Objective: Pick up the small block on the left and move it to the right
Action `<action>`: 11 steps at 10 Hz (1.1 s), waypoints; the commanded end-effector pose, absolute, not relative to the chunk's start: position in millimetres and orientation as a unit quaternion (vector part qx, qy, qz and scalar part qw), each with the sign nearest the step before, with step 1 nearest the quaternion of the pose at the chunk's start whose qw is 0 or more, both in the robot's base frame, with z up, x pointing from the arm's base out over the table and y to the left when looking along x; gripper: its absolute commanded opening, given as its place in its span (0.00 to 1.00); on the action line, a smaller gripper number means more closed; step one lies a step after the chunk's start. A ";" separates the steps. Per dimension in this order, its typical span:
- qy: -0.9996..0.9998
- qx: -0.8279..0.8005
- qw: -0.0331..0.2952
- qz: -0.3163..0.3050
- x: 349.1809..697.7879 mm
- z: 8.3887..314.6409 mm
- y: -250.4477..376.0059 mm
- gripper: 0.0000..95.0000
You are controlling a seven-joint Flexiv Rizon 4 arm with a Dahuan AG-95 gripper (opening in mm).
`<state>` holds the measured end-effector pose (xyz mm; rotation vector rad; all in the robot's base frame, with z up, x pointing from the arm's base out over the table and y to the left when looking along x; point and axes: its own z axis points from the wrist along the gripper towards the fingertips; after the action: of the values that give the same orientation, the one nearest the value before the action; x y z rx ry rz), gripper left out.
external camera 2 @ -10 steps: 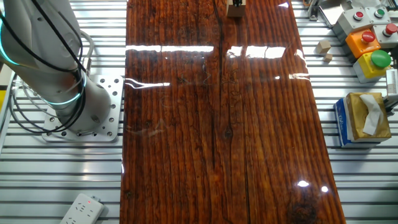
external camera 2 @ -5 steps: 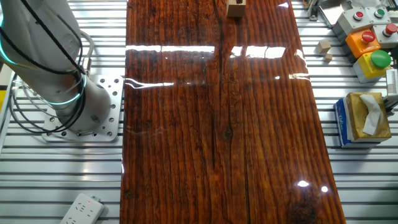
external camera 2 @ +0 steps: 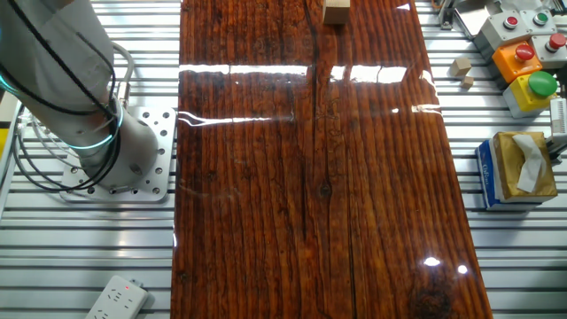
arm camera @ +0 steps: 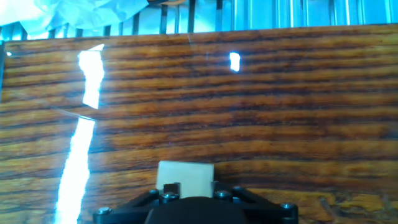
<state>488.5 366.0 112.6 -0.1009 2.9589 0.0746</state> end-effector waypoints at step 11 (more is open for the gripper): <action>0.993 -0.085 0.075 0.028 519.1 153.7 291.6 0.00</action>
<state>519.5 289.6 154.2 -0.2593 2.9787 0.0852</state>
